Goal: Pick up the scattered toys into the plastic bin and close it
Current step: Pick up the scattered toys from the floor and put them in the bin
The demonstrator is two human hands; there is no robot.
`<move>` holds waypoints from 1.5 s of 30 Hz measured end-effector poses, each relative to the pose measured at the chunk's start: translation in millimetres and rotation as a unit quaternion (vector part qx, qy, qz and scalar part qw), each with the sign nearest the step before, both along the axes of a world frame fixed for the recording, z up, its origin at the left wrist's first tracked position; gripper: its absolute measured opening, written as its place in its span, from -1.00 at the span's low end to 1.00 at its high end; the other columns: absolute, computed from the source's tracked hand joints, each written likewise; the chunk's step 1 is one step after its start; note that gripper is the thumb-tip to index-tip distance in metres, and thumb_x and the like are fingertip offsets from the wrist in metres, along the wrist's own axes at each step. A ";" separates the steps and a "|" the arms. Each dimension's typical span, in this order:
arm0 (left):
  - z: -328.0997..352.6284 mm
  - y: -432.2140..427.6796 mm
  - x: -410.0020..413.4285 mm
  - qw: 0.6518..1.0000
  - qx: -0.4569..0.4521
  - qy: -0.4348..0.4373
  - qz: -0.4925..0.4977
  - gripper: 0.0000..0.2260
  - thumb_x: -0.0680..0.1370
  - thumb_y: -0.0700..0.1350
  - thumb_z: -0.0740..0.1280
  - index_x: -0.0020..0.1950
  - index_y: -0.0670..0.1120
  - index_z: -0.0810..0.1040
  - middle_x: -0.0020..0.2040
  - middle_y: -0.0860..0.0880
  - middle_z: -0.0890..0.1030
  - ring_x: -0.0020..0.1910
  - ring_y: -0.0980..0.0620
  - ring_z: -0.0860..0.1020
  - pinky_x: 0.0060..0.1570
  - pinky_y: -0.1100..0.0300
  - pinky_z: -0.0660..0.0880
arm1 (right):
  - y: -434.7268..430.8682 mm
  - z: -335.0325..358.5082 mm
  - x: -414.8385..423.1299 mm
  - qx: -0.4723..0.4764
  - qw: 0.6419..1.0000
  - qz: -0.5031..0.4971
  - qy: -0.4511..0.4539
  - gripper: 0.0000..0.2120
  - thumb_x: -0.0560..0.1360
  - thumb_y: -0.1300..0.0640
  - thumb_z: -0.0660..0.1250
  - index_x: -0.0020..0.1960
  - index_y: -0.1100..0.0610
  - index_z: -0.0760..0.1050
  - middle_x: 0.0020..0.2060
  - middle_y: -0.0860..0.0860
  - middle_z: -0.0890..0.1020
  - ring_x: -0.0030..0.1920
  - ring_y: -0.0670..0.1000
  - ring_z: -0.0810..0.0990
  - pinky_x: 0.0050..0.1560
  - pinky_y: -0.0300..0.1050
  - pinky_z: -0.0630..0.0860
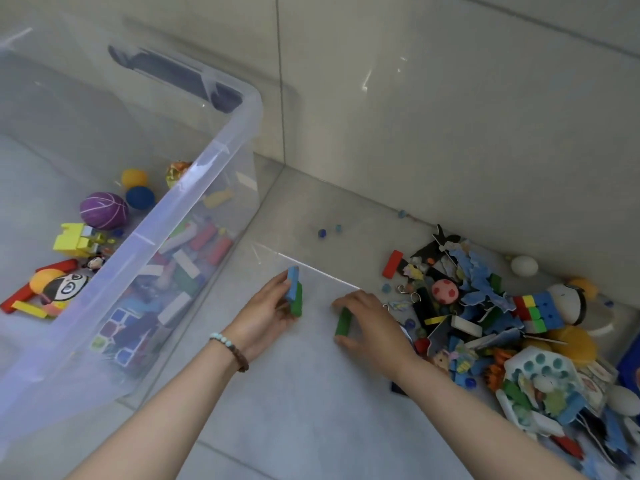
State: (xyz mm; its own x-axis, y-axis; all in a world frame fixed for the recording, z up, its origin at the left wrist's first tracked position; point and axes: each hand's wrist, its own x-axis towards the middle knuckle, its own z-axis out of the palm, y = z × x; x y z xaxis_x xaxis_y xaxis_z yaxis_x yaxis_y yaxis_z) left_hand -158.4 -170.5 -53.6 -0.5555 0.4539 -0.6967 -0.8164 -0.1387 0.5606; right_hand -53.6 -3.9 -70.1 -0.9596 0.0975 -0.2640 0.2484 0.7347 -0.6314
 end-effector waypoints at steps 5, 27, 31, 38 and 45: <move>4.1 -5.7 0.8 0.980 0.098 -0.173 -0.019 -0.70 0.59 -0.12 0.07 0.19 -0.20 0.49 0.04 -0.22 0.59 -0.14 -0.11 0.58 -0.17 0.10 0.60 | -10.5 36.9 -11.2 -0.148 0.975 -0.136 0.095 -0.49 0.33 0.12 0.51 0.22 -0.06 0.41 0.10 -0.19 0.51 0.09 -0.23 0.46 0.10 -0.43 0.36; -1.8 55.7 -6.2 0.992 0.044 -0.106 -0.046 -0.66 0.64 0.05 0.02 0.09 -0.07 0.53 0.02 -0.13 0.59 -0.06 -0.10 0.58 -0.06 0.06 0.57 | 78.7 -3.4 -40.6 0.026 0.978 -0.207 0.025 -0.45 0.38 0.03 0.46 0.32 0.04 0.39 0.20 -0.01 0.46 0.22 0.01 0.41 0.26 -0.07 0.38; -0.4 52.9 -10.2 0.990 0.071 -0.108 -0.055 -0.64 0.63 0.10 0.03 0.22 -0.06 0.47 0.06 -0.14 0.57 -0.04 -0.09 0.58 -0.07 0.07 0.59 | 34.4 31.0 -55.7 -0.103 0.975 -0.185 0.067 -0.40 0.30 0.00 0.52 0.27 -0.11 0.37 0.12 -0.17 0.45 0.06 -0.13 0.41 0.05 -0.34 0.35; -3.6 30.7 -27.6 0.998 0.047 -0.045 -0.009 -0.78 0.62 0.00 0.13 0.17 0.01 0.49 0.17 -0.11 0.53 -0.01 -0.02 0.58 -0.07 0.15 0.58 | 14.9 27.8 -81.5 -0.207 0.947 -0.239 0.049 -0.46 0.35 0.02 0.49 0.27 -0.07 0.38 0.22 -0.15 0.41 0.19 -0.15 0.40 0.02 -0.41 0.33; -4.1 11.8 -39.1 0.999 -0.017 0.010 0.032 -0.82 0.62 -0.06 0.14 0.18 0.00 0.47 0.06 -0.06 0.57 -0.12 0.02 0.56 -0.24 0.27 0.60 | 14.1 -2.8 -134.8 -0.106 0.971 -0.210 0.032 -0.61 0.38 0.14 0.47 0.19 0.07 0.51 0.17 -0.01 0.41 0.29 0.06 0.36 0.29 -0.21 0.29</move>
